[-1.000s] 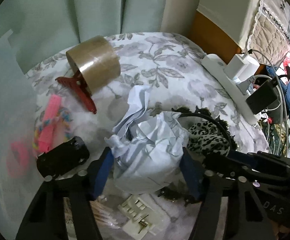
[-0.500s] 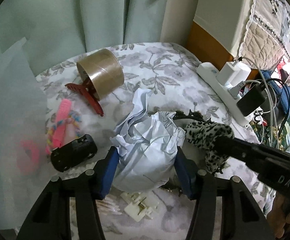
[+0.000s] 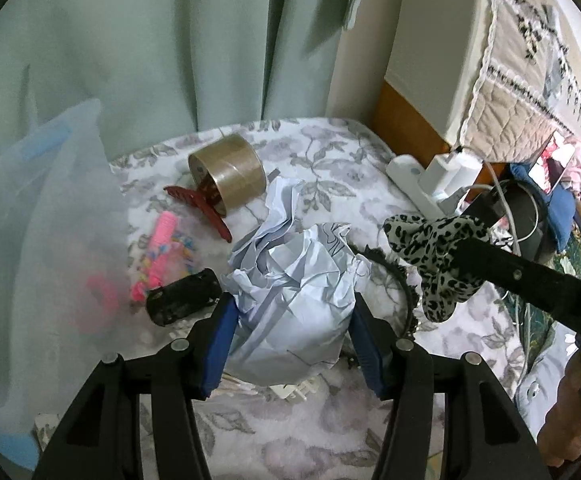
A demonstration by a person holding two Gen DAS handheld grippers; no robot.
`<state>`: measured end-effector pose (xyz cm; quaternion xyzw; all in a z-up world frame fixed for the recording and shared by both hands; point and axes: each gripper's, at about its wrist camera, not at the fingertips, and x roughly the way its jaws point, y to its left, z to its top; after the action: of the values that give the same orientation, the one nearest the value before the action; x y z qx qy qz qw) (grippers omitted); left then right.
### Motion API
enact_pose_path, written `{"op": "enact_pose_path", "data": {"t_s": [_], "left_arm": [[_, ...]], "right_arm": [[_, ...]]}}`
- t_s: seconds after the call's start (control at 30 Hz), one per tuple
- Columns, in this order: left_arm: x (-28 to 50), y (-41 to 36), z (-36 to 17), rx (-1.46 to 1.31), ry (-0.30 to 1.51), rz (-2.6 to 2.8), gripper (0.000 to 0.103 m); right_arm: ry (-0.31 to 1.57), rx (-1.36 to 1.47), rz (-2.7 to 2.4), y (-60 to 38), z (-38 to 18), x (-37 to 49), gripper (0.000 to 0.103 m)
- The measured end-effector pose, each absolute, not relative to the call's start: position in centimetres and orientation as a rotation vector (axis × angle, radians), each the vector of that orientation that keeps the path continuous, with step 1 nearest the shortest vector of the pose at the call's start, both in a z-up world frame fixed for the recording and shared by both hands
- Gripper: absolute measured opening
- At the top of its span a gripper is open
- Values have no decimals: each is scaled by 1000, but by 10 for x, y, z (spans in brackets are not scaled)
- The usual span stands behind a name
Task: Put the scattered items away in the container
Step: 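Lift both held items over the clear box and open both tools to release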
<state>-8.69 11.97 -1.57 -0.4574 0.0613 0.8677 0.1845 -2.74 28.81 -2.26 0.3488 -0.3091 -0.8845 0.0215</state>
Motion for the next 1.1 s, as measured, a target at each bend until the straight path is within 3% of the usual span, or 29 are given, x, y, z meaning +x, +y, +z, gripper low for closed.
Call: {"op": "enact_pose_path", "data": {"t_s": [0.8, 1.1], "left_arm": [[-39, 39, 68, -965, -21, 2630, 57], [-26, -27, 75, -918, -240, 2696, 57]], "right_arm": [[-639, 941, -2772, 204, 71, -13, 13], [-471, 915, -2729, 151, 92, -27, 13]]}}
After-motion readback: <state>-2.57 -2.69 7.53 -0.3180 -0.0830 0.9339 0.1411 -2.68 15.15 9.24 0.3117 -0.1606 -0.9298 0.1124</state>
